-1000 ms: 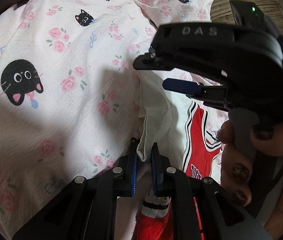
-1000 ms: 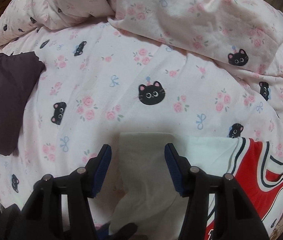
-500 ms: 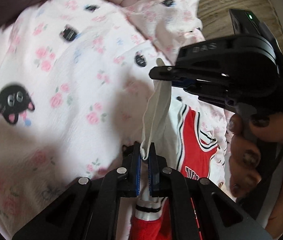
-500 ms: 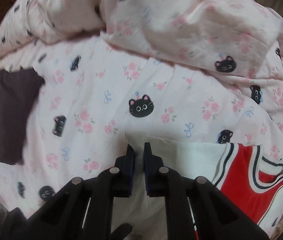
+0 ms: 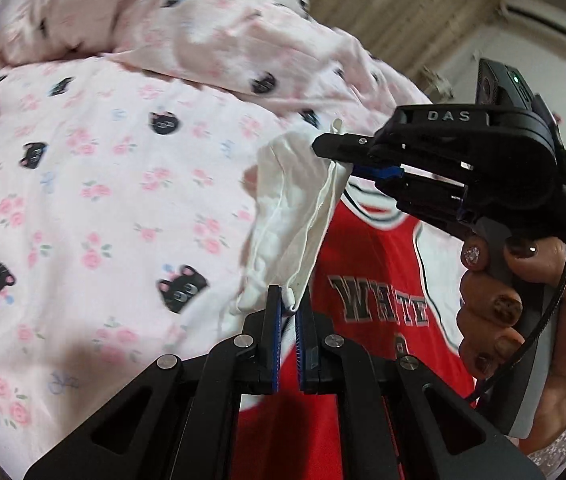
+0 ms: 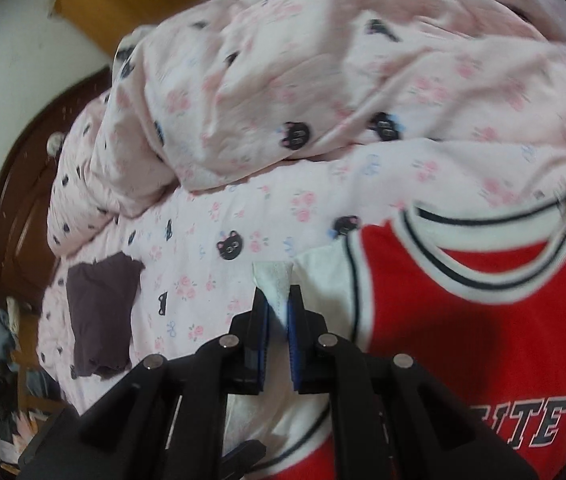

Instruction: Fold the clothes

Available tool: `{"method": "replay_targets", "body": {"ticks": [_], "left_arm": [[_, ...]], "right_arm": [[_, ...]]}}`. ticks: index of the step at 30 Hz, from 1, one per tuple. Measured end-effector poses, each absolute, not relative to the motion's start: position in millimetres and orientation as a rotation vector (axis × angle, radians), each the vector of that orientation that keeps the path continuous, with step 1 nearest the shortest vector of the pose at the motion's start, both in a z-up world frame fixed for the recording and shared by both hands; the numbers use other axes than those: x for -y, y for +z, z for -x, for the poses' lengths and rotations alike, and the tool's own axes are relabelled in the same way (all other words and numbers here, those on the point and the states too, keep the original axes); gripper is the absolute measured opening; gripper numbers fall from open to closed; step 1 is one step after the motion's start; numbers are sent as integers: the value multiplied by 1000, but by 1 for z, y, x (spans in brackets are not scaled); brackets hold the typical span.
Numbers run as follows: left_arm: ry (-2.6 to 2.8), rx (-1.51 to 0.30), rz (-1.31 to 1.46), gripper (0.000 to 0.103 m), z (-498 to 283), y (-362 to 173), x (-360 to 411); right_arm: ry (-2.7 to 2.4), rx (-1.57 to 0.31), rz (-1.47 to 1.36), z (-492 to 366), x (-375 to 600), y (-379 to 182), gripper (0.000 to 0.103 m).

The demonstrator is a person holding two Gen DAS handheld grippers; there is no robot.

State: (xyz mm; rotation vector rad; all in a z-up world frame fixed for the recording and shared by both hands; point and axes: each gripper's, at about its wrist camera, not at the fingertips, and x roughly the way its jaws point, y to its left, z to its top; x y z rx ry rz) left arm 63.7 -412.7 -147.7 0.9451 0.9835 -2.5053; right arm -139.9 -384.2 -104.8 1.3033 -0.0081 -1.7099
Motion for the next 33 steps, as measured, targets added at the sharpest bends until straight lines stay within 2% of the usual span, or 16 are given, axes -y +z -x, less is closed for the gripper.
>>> {"method": "replay_targets", "body": {"ticks": [6,12,20,22,27,33], "left_arm": [[-2553,-849,-1076,5,-52,-148,393],[-2556,-788,-1219,5,-45,-155,380],[-2564,-805,-1322,7,-54,-155,378],[-2556,-807,-1318,7,-59,-154,381],[-2518,-862,-1199,7,-73,-147,406],[-2523,-915,-1112,7,-66,-148,424]], "right_arm": [[-1733,162,-1310,151,337,-119,9],[-1789,250,-1346,155,304,-140,10],[-1797,349,-1442,170,276,-174,19],[-1807,374,-1437,175,267,-173,27],[-1878,347,-1381,183,252,-159,29],[-1859,176,-1259,178,279,-127,29]]}}
